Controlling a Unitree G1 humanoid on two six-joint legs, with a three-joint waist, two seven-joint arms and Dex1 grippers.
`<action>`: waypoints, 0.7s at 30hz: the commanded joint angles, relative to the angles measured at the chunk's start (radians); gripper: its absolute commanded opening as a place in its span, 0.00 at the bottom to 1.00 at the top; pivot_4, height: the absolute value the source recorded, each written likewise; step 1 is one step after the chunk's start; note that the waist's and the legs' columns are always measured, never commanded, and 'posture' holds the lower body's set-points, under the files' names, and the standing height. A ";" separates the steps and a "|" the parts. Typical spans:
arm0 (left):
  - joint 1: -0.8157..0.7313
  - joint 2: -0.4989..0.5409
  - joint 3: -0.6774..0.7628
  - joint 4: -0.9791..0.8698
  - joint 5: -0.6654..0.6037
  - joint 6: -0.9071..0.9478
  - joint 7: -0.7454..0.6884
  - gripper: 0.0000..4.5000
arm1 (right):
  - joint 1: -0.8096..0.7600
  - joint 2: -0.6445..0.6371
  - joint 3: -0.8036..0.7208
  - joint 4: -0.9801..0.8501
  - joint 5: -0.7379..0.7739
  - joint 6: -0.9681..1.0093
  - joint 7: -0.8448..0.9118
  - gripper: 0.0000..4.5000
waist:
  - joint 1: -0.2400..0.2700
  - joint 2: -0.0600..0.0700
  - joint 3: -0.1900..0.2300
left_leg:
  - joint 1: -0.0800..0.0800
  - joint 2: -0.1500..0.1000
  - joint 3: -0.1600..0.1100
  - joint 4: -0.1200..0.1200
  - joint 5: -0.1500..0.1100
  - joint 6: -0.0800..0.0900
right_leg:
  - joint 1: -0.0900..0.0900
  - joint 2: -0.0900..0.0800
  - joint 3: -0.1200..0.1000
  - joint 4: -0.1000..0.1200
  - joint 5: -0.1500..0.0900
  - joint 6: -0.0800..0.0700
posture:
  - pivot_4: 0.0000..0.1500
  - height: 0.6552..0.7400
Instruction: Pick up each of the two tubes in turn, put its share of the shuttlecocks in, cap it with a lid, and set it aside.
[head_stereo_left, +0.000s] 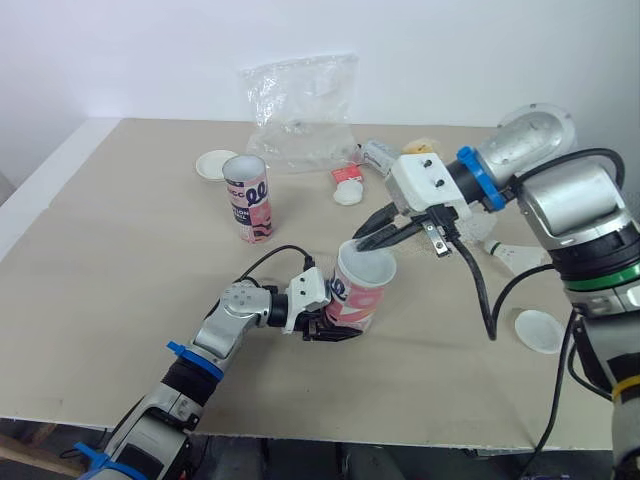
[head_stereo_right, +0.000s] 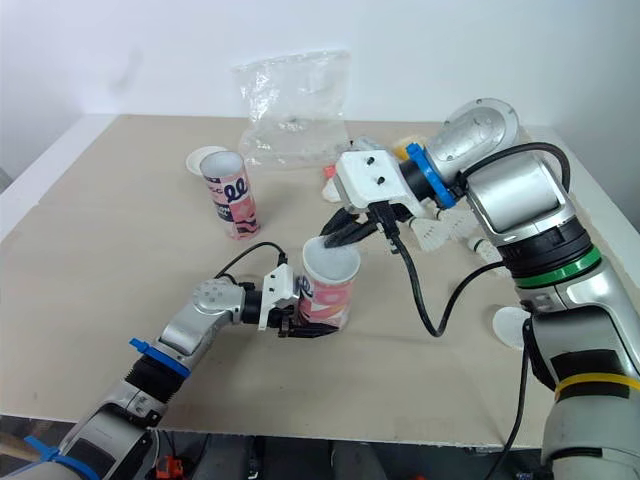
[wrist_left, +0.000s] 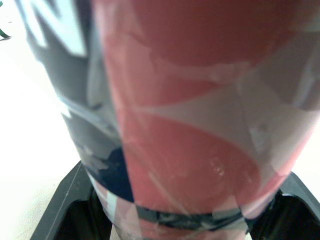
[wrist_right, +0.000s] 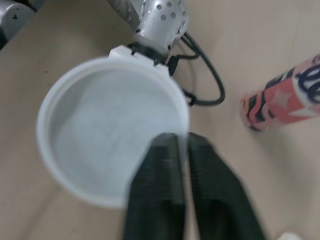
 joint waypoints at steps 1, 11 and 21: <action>0.018 0.014 -0.021 0.046 0.044 0.039 0.015 0.64 | -0.012 -0.010 -0.013 -0.013 0.014 0.008 0.040 0.54 | 0.000 0.000 0.000 | 0.000 0.000 0.000 0.000 0.000 0.000 | 0.000 0.000 0.000 0.000 0.000 0.000 | 1.00 1.00; 0.028 0.016 -0.019 0.031 0.041 0.044 0.019 0.64 | 0.001 0.044 -0.255 -0.020 0.224 0.343 -0.074 0.54 | 0.000 0.000 0.000 | 0.000 0.000 0.000 0.000 0.000 0.000 | 0.000 0.000 0.000 0.000 0.000 -0.001 | 1.00 1.00; 0.024 0.022 -0.014 0.028 0.039 0.050 0.014 0.64 | 0.184 0.013 -0.321 -0.222 0.330 0.531 -0.131 0.03 | -0.001 -0.001 0.000 | 0.000 0.000 -0.001 -0.001 0.000 0.000 | 0.000 0.000 0.000 0.000 0.000 0.000 | 1.00 1.00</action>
